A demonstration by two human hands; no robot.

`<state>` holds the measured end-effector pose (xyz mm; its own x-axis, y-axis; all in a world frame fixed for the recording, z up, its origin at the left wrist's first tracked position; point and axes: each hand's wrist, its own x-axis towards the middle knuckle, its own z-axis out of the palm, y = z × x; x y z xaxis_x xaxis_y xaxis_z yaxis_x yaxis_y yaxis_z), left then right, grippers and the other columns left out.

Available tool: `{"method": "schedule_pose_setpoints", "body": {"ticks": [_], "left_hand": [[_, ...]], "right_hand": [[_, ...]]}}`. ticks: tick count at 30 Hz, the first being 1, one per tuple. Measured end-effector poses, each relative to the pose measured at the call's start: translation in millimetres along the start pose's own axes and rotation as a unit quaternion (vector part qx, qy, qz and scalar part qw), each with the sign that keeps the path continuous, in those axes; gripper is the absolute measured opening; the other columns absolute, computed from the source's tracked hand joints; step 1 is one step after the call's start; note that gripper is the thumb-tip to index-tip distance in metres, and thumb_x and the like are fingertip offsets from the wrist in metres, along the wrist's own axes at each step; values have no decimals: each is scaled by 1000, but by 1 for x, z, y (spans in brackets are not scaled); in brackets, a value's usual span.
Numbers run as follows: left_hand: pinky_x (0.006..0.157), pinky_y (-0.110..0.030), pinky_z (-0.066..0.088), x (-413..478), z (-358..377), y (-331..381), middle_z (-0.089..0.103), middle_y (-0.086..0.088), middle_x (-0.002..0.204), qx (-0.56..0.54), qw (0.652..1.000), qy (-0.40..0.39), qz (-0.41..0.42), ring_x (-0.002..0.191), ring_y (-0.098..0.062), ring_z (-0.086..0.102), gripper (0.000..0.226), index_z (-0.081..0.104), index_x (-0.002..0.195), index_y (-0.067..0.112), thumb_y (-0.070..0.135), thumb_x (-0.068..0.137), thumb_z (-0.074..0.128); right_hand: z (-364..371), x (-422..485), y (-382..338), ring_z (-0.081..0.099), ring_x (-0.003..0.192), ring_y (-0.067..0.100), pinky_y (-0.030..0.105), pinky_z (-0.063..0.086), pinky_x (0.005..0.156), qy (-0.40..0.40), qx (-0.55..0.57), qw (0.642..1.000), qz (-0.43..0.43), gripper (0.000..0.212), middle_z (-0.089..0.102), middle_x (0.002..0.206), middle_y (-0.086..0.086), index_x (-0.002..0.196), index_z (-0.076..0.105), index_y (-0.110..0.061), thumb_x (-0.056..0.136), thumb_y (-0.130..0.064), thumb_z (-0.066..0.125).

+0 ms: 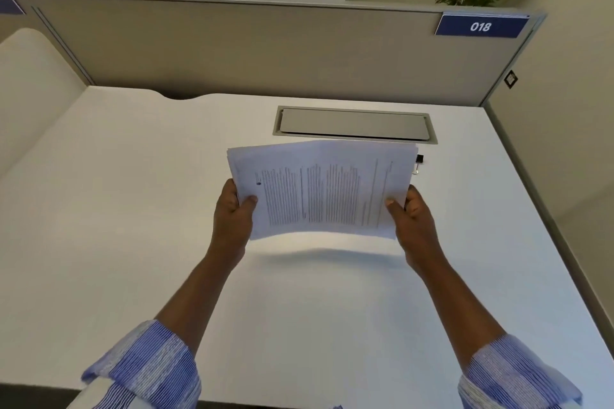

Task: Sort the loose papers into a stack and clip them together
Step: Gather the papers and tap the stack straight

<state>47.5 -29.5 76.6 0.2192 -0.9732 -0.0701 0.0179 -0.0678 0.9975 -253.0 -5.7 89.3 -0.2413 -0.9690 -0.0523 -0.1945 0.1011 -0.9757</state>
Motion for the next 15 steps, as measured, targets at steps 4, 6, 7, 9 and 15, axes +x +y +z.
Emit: {"method": "schedule_pose_setpoints", "body": {"ticks": [4, 6, 7, 9, 15], "left_hand": [[76, -21, 54, 0, 8, -5, 64, 1, 103, -19, 999, 43, 24, 93, -12, 60, 38, 56, 115, 14, -5, 83, 48], [77, -26, 52, -5, 13, -20, 64, 2, 103, -7, 999, 44, -1, 95, -14, 61, 41, 57, 116, 16, 0, 79, 49], [78, -30, 52, -7, 15, -29, 64, 1, 104, 1, 999, 38, -17, 98, -17, 61, 42, 57, 115, 19, 3, 77, 49], [81, -31, 52, -12, 19, -42, 65, 2, 108, 8, 999, 27, -29, 104, -19, 61, 44, 57, 118, 25, 1, 81, 49], [89, -28, 50, -6, 21, -50, 63, 0, 117, 0, 999, 40, -30, 108, -15, 57, 51, 54, 133, 19, -6, 89, 49]], "right_hand": [[10, 0, 10, 60, 96, 6, 15, 49, 73, 68, 67, 995, 13, 35, 64, 106, -5, 120, 56, -18, 95, 4, 45], [19, -3, 25, 59, 98, 6, 19, 47, 80, 74, 75, 993, 50, 41, 64, 107, -6, 122, 56, -21, 92, 7, 45], [23, -4, 35, 59, 101, 8, 23, 46, 83, 71, 72, 992, 70, 43, 65, 109, -6, 124, 56, -20, 92, 6, 45], [28, -5, 48, 59, 107, 14, 23, 45, 83, 71, 63, 992, 86, 44, 65, 114, -3, 129, 55, -17, 92, 5, 46], [23, 5, 48, 59, 98, 2, 16, 46, 78, 95, 78, 989, 82, 42, 65, 110, -6, 128, 57, -15, 92, 4, 46]]}}
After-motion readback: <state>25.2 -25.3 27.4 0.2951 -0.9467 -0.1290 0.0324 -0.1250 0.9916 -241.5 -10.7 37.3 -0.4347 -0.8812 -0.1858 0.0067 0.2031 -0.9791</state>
